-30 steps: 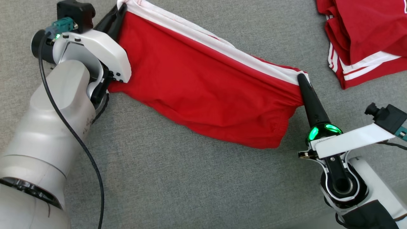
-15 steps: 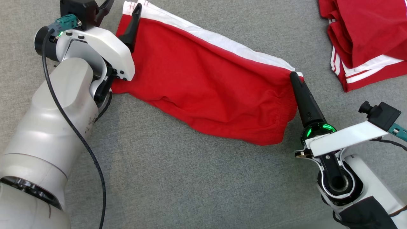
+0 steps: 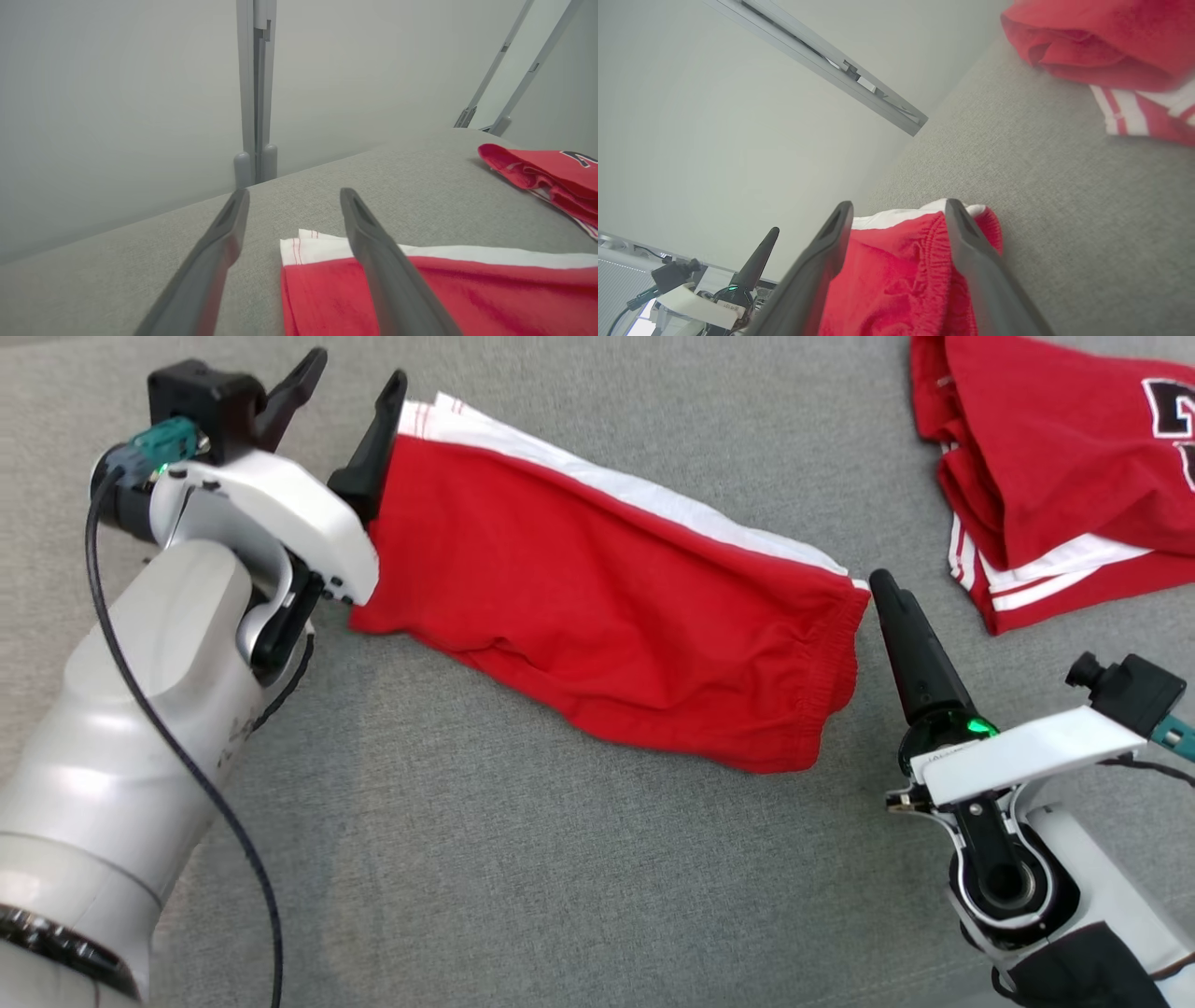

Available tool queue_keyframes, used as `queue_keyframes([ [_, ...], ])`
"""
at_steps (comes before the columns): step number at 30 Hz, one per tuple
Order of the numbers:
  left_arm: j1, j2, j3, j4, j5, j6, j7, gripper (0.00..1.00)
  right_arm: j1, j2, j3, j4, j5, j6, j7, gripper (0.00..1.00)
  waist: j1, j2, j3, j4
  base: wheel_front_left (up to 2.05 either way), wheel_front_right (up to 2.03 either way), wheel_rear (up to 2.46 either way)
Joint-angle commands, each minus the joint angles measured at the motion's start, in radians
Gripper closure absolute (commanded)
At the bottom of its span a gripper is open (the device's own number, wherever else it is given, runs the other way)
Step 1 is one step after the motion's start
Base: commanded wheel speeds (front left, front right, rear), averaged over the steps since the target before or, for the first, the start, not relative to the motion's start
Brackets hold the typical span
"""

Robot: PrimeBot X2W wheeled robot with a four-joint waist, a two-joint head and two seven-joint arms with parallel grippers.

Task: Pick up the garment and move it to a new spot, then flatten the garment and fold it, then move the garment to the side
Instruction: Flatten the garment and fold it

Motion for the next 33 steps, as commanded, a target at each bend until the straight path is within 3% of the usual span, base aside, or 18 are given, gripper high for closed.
queue_keyframes([
  [1, 0.027, 0.015, 0.007, -0.018, -0.017, 0.001, -0.004, 0.00, 0.021, -0.007, -0.003, 0.006, -0.005, 0.000, 0.001, 0.00, 0.0000, 0.0000, -0.033, 0.007, 0.00, 0.00, 0.00],
  [8, 0.117, 0.052, 0.057, -0.129, -0.016, 0.001, -0.004, 0.00, 0.073, -0.007, -0.028, 0.021, -0.008, 0.000, 0.001, 0.00, 0.0000, 0.0000, -0.092, 0.021, 0.00, 0.00, 0.00],
  [17, 0.250, 0.030, 0.069, -0.156, -0.078, 0.001, -0.003, 0.00, 0.126, 0.001, -0.097, -0.017, -0.035, 0.000, 0.001, 0.00, 0.0000, 0.0000, -0.117, 0.039, 0.00, 0.00, 0.00],
  [23, 0.307, -0.017, 0.089, -0.119, -0.202, 0.001, 0.017, 0.00, 0.162, 0.013, -0.170, -0.085, -0.111, 0.000, 0.001, 0.00, 0.0000, 0.0000, -0.126, 0.029, 0.00, 0.00, 0.00],
  [33, 0.274, -0.037, 0.127, 0.036, -0.357, 0.001, 0.135, 0.00, 0.194, -0.008, -0.248, -0.272, -0.185, 0.000, 0.001, 0.00, 0.0000, 0.0000, -0.122, -0.028, 0.00, 0.00, 0.00],
])
